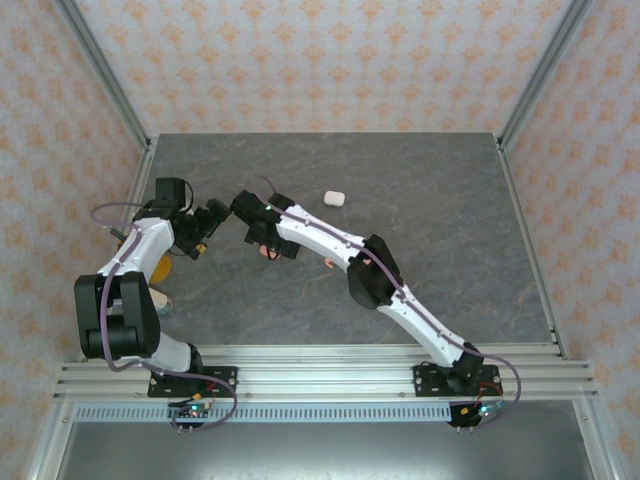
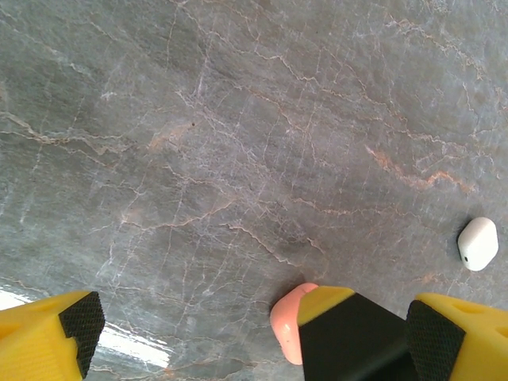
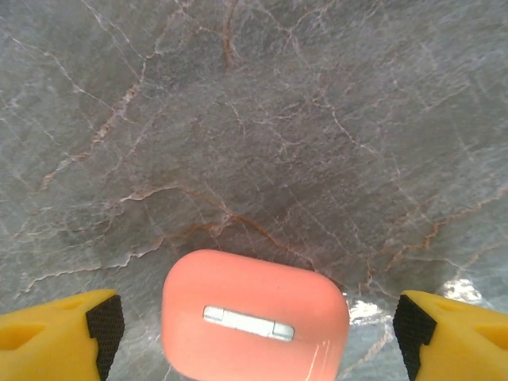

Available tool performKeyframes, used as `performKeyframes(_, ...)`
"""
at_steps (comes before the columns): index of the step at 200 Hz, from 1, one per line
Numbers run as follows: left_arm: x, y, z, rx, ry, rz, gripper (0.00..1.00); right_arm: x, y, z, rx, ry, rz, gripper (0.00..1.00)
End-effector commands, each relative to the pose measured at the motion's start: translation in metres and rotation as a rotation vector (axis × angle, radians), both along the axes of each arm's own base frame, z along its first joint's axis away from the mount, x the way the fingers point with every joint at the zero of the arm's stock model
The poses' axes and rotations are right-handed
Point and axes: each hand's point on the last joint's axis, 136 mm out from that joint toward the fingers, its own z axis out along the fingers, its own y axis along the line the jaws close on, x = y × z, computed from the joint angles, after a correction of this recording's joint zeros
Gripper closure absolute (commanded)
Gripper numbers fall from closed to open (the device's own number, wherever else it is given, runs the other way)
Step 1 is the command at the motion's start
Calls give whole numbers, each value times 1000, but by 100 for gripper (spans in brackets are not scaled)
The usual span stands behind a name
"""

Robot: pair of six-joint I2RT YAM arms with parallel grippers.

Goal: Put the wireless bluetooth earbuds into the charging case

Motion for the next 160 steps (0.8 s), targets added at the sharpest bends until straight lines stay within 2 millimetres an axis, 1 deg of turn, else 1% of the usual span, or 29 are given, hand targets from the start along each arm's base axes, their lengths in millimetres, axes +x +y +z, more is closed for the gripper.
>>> performKeyframes(1, -1, 1, -10, -9, 10, -9, 0, 2, 3, -6, -8, -7, 3, 12)
performKeyframes(47, 0, 1, -12, -17, 13, -9, 0, -1, 0, -14, -24, 10, 0, 18)
performKeyframes(73, 0, 1, -12, -20, 12, -10, 0, -6, -6, -16, -57, 32, 18, 22)
performKeyframes(94, -1, 1, -12, -22, 13, -8, 0, -12, -13, -17, -92, 53, 46, 27)
performKeyframes(110, -1, 1, -11, -22, 10, -10, 0, -15, -20, -12, -122, 54, 69, 31)
performKeyframes(113, -1, 1, -10, -21, 10, -9, 0, -16, -23, -13, -135, 58, 72, 31)
performKeyframes(138, -2, 1, -9, -21, 7, -11, 0, -20, -36, -3, -177, 42, 103, 39)
performKeyframes(152, -2, 0, -8, -22, 6, -12, 0, -22, -43, 1, -193, 37, 114, 39)
performKeyframes(160, -2, 0, -7, -23, 4, -11, 0, -24, -47, 1, -201, 40, 117, 38)
